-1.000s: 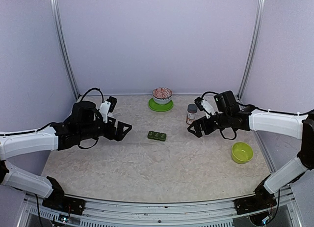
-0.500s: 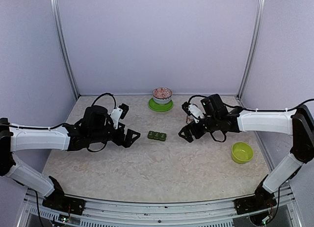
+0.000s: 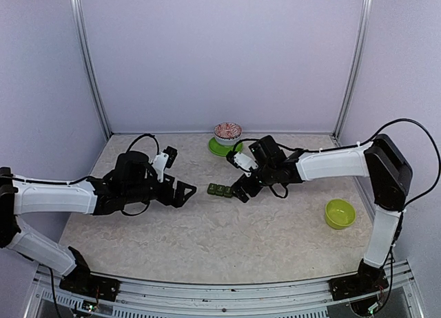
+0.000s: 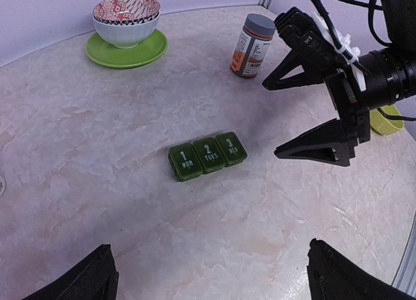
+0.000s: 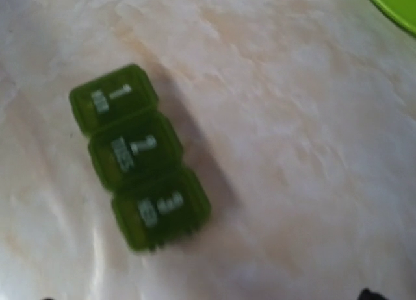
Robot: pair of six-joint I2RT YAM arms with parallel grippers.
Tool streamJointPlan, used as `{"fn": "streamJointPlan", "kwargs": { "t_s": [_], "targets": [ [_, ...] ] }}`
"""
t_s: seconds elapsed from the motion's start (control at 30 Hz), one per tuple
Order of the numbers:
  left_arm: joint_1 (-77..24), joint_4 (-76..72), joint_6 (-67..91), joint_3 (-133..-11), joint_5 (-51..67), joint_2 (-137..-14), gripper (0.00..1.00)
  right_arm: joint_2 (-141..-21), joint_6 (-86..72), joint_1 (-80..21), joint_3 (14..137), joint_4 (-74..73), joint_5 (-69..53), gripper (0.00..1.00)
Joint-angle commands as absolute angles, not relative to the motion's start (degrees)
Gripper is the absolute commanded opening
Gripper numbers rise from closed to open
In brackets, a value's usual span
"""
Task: Sort the pills into containers
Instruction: Pick up the pill container from the center of the board.
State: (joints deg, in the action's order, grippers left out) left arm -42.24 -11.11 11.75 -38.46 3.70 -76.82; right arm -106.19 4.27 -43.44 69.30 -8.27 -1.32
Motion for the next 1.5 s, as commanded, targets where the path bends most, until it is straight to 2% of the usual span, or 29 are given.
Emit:
{"fn": "streamJointPlan", "kwargs": {
  "t_s": [0.0, 0.47, 1.23, 1.47],
  "targets": [
    [-42.71, -12.56, 13.63, -37.24, 2.18, -74.76, 0.99, -110.66, 8.41, -45.15, 74.3, -8.75, -0.62, 1.0],
    [-42.71, -12.33, 16.23, -36.21, -1.37, -73.64, 0.99, -122.77, 13.37, -46.29, 88.15, -17.03, -4.14, 1.0],
    [-42.71, -13.28, 16.6, -36.19, -1.02, -74.71, 0.99, -128.15, 18.77, -46.22, 91.52, -15.86, -3.29, 0.94],
    [-42.63, -13.17, 16.03, -36.12, -1.05, -74.11, 0.99, -128.67, 18.54, -44.09, 92.97, -17.14, -7.64, 0.87]
  ]
}}
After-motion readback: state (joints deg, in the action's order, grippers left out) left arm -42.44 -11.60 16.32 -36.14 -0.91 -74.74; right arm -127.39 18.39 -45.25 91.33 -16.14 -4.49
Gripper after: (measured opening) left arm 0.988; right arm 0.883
